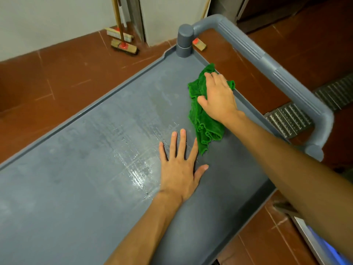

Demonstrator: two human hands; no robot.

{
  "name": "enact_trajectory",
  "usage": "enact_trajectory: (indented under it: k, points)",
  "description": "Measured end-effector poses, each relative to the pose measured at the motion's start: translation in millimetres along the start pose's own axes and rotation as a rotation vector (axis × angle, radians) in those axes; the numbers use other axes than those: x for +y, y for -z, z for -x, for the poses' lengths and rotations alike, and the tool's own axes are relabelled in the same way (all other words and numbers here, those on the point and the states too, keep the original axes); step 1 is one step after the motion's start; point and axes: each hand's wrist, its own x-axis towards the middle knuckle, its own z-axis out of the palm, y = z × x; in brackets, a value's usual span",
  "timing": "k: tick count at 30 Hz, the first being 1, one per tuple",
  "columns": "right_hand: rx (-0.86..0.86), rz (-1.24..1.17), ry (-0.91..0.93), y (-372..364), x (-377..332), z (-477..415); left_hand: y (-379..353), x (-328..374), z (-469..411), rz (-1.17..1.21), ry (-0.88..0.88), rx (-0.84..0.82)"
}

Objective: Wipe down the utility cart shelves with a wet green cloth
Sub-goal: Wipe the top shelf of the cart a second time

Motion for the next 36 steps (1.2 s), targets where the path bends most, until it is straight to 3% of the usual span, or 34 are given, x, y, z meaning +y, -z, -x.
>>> enact_trajectory:
  k: [12,21,28,31,36]
  points:
    - [-0.078,-0.197,0.038,-0.2,-35.8,-63.7,-0.8,1.2,0.6,0.052,0.017,-0.03]
    - [-0.079,-0.27,0.144,-13.6,-59.8,-61.7,2.1,1.3,-0.5,0.062,0.013,-0.077]
    - [-0.133,-0.168,0.141,-12.5,-77.0,-49.8,14.1,-5.4,0.6,0.172,0.021,-0.071]
    - [-0.183,-0.164,0.089,-8.6,-77.4,-44.5,36.1,-32.5,13.6,0.266,0.145,-0.034]
    - [-0.163,-0.211,0.076,-14.2,-78.5,-30.6,65.0,-118.8,73.8,0.399,0.541,-0.021]
